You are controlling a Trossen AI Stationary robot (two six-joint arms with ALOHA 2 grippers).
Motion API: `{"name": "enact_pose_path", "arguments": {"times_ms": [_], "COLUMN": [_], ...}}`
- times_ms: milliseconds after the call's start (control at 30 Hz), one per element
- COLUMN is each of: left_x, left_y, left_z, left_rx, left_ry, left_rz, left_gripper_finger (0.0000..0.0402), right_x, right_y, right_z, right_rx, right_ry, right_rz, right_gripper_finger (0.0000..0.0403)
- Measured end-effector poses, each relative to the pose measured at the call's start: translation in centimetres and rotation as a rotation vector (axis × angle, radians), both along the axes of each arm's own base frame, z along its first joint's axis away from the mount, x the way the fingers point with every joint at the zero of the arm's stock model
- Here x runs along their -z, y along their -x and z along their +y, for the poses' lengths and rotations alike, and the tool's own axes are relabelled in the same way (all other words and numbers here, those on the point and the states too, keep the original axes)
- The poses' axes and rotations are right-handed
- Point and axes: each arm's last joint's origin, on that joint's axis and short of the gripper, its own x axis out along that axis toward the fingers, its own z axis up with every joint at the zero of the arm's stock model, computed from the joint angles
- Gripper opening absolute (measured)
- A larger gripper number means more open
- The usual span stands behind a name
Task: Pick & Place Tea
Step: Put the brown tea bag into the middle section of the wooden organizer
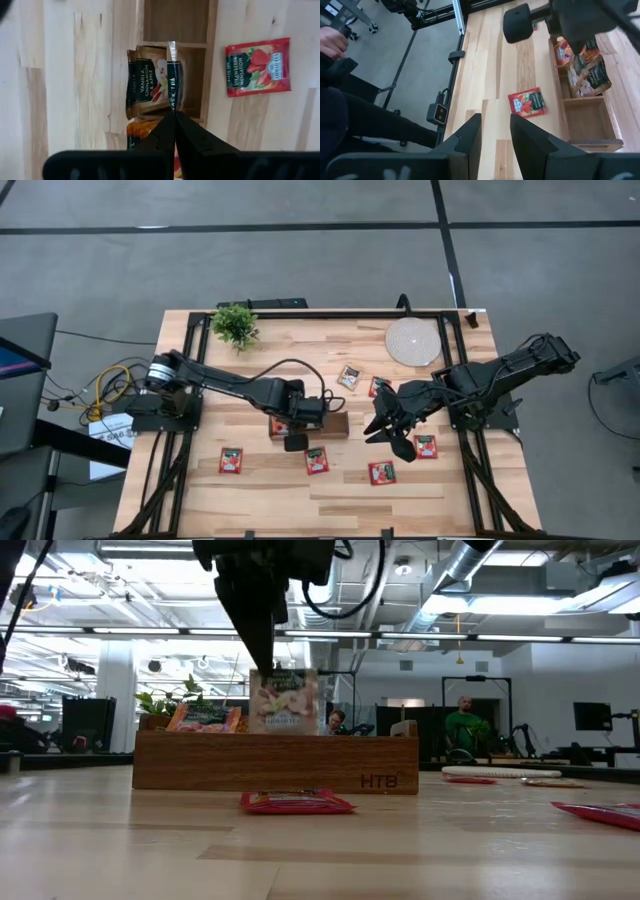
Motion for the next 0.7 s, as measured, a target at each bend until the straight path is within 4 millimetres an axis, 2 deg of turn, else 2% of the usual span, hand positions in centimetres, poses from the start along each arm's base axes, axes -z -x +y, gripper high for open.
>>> {"name": "enact_pose_path", "arguments": {"times_ms": [233,700], "left_x": [1.5,2.1], "left_y": [-0.8,-1.3], "left_z": [0.5,1.8], "left_rx": [-0.01,-0.059], "left_ry": [-0.002,-0.023], "left_rz": [0.033,0.033], "left_gripper_finger": [0.0,0.0002], "right_x": [0.0,0.0], "right_y": [0.0,0.0], "right_z": [0.0,0.0], "right_rx": [0.0,0.0], "right_ry": [-0.001,-0.001], "right_rz": [-0.001,0.0], "right_gripper_finger": [0.0097,0.0097]}}
